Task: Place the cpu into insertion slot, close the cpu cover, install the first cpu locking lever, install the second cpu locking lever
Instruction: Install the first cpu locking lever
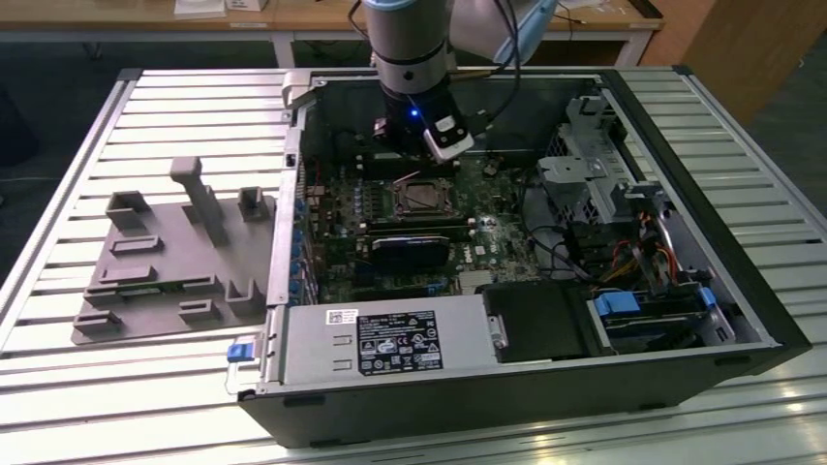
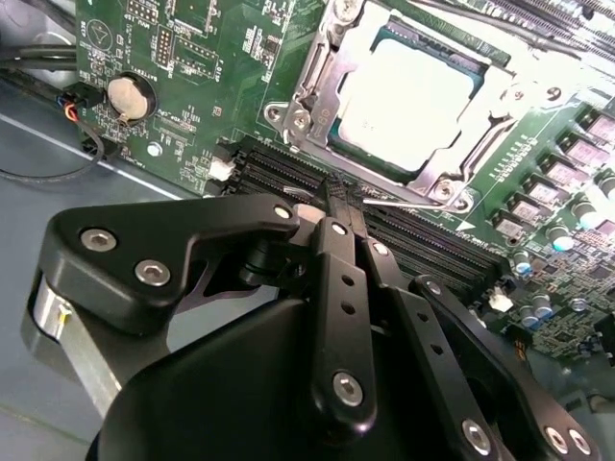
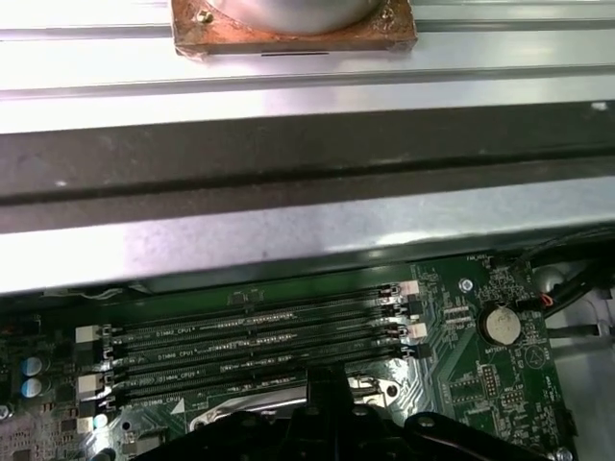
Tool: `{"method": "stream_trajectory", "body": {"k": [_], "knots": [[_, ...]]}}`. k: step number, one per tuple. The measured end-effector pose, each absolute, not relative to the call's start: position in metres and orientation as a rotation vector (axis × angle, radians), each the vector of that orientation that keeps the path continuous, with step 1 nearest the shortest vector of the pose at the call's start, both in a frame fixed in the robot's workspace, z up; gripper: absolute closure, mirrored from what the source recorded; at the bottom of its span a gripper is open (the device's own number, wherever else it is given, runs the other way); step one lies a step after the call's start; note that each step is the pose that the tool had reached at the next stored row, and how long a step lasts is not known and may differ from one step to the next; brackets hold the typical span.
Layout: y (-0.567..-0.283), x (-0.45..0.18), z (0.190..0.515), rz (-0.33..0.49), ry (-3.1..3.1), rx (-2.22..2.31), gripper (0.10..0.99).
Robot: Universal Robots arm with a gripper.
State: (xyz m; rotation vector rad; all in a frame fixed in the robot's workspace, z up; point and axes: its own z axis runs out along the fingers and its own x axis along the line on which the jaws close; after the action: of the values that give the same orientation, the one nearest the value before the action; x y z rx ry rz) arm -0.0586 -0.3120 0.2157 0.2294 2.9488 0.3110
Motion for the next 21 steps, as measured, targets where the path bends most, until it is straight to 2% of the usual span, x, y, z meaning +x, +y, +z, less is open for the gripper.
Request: {"method": "stream_trajectory", "body": {"k": [21], "knots": [[-0.3025, -0.0618, 0.2105, 0.287, 2.922, 0.356, 0.984]]}}
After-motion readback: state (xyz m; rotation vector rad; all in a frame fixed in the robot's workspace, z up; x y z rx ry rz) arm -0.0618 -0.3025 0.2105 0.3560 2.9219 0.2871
